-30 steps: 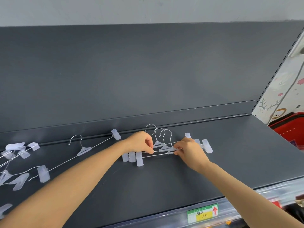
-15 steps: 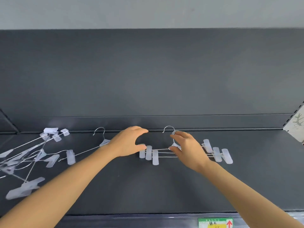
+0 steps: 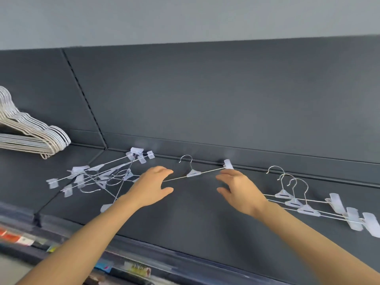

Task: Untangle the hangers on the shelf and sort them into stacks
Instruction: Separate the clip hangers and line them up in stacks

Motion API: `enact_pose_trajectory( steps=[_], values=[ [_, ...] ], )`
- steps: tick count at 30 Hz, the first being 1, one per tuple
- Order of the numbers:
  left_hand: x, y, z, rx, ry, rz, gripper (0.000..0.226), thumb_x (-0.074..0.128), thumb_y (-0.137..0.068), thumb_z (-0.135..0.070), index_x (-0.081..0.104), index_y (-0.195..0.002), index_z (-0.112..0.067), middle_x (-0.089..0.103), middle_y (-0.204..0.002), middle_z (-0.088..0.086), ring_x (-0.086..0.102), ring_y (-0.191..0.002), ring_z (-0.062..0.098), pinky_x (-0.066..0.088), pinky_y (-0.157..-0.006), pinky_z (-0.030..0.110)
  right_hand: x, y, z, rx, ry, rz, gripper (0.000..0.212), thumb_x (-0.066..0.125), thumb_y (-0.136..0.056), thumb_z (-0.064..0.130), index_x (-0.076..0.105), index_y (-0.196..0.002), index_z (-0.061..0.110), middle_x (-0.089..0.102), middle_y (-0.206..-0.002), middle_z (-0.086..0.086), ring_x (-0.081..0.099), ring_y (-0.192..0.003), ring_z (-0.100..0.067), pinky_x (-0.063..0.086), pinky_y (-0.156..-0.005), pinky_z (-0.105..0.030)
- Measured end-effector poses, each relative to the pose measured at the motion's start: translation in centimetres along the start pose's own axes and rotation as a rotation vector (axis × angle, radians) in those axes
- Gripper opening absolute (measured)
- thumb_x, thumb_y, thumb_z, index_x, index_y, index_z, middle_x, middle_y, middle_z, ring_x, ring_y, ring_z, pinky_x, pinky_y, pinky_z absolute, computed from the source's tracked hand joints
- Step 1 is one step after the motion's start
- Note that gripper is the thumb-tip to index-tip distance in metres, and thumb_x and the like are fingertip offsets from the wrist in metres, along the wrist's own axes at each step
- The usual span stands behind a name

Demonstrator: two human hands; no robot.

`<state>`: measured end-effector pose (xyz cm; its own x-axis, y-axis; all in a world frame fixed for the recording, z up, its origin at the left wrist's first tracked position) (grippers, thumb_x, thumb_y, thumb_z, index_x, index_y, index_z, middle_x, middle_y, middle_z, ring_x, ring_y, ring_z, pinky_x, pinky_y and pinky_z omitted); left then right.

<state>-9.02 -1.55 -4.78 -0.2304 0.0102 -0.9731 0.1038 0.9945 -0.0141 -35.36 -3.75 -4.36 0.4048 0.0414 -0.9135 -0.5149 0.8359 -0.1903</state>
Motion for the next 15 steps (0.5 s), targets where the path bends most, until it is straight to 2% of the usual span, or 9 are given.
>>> enact_pose_trajectory(
  steps=[3, 6, 8, 10, 12, 15],
  values=[
    [-0.8, 0.7, 3.1, 0.001, -0.009, 0.013, 0.057, 0.057, -0.09, -0.04, 0.041, -0.142, -0.025, 0.039, -0.144, -0.01, 0.034, -0.133, 0.012, 0.032, -0.108, 0.03, 1.6, -2.1, 2.2, -0.007, 0.023, 0.054, 0.025, 0.053, -0.092, 0.022, 0.06, -0.108, 0.005, 0.055, -0.111, -0.005, 0.054, -0.098, -0.024, 0.048, -0.078, -0.035],
    [-1.8, 1.2, 6.2, 0.006, -0.011, -0.006, 0.057, 0.058, -0.089, -0.041, 0.042, -0.141, -0.023, 0.041, -0.142, -0.008, 0.036, -0.132, 0.012, 0.032, -0.107, 0.027, 3.3, -4.3, 4.2, -0.04, 0.003, 0.087, 0.027, 0.053, -0.093, 0.022, 0.059, -0.116, 0.01, 0.05, -0.099, 0.003, 0.051, -0.092, -0.017, 0.042, -0.077, -0.024],
    [-2.3, 1.5, 8.3, -0.002, 0.0, -0.004, 0.058, 0.059, -0.089, -0.042, 0.042, -0.141, -0.022, 0.041, -0.143, -0.007, 0.038, -0.131, 0.012, 0.032, -0.107, 0.027, 4.4, -5.9, 5.0, -0.011, -0.019, 0.114, 0.033, 0.053, -0.093, 0.025, 0.056, -0.123, 0.013, 0.054, -0.107, 0.004, 0.053, -0.1, -0.017, 0.043, -0.084, -0.025],
    [-2.8, 1.7, 10.2, -0.007, 0.008, 0.007, 0.058, 0.058, -0.089, -0.042, 0.042, -0.141, -0.022, 0.042, -0.142, -0.006, 0.039, -0.13, 0.012, 0.033, -0.107, 0.028, 5.4, -7.4, 5.4, 0.089, -0.006, 0.148, 0.039, 0.053, -0.093, 0.03, 0.053, -0.126, 0.01, 0.057, -0.119, -0.002, 0.053, -0.112, -0.022, 0.045, -0.092, -0.031],
    [-3.2, 1.8, 11.7, 0.003, -0.006, 0.022, 0.058, 0.057, -0.089, -0.043, 0.043, -0.14, -0.022, 0.043, -0.142, -0.006, 0.037, -0.131, 0.013, 0.033, -0.105, 0.028, 6.4, -8.7, 5.6, 0.155, 0.051, 0.18, 0.04, 0.052, -0.093, 0.033, 0.051, -0.124, 0.007, 0.059, -0.12, -0.006, 0.053, -0.112, -0.025, 0.044, -0.094, -0.035],
    [-3.1, 1.5, 13.0, 0.026, -0.021, 0.048, 0.056, 0.055, -0.09, -0.045, 0.043, -0.139, -0.023, 0.043, -0.141, -0.006, 0.037, -0.131, 0.012, 0.033, -0.102, 0.029, 7.4, -10.2, 5.9, 0.181, 0.185, 0.227, 0.036, 0.05, -0.094, 0.031, 0.049, -0.123, 0.01, 0.061, -0.112, -0.005, 0.054, -0.108, -0.025, 0.036, -0.096, -0.032]
  ],
)
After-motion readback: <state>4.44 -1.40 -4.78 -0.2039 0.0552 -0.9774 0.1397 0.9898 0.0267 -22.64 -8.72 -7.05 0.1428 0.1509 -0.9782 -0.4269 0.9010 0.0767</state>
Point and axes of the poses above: each hand's wrist, its own y-axis away from the middle knuckle, its own x-axis out of the palm, z = x × y, the point moved 2 cm from there along -y, towards the middle knuckle
